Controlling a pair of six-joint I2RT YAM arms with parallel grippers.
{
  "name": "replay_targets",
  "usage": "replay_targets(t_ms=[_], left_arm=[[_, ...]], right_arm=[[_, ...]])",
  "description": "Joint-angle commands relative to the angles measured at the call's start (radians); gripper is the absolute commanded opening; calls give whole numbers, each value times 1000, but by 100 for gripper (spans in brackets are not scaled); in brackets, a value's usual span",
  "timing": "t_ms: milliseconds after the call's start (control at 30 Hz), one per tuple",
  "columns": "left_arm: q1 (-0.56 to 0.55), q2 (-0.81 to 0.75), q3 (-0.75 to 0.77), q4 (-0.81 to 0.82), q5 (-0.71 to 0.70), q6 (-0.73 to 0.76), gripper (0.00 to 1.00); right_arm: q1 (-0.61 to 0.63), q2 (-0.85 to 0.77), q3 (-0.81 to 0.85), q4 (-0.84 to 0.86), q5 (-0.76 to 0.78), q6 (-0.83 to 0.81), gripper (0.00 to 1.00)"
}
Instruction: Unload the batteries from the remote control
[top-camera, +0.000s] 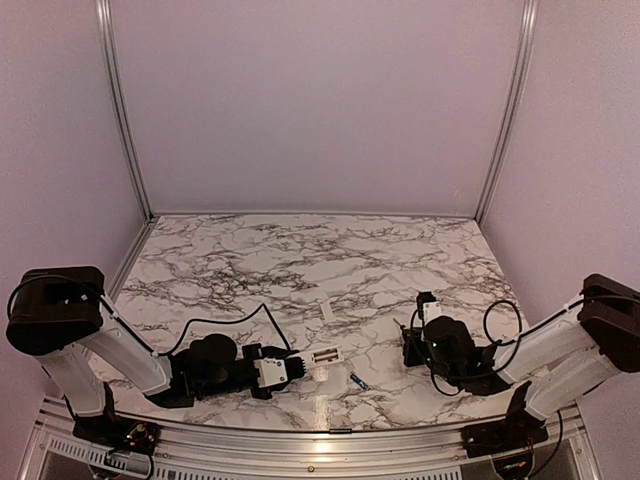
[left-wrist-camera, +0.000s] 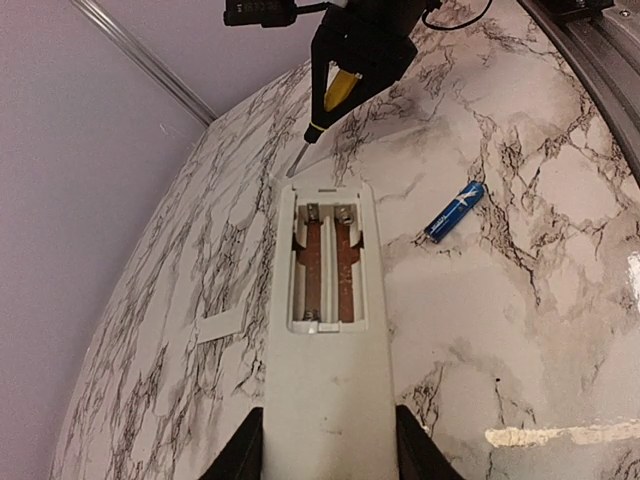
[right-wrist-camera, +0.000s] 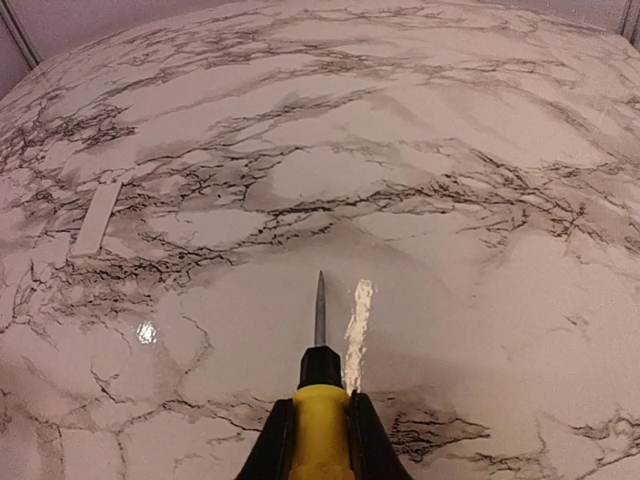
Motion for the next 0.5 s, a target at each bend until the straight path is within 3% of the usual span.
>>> replay_targets(t_ms=[0, 300, 467], left_arm=[[6, -18, -7, 32, -19, -9, 0], [10, -13, -4, 38, -36, -11, 0], [11, -13, -4, 41, -40, -14, 0]], right_arm=[[-5, 65, 13, 10, -30, 41, 7], [-5, 140, 56, -36, -26, 41, 19], [-5, 171, 75, -42, -44, 38, 32]])
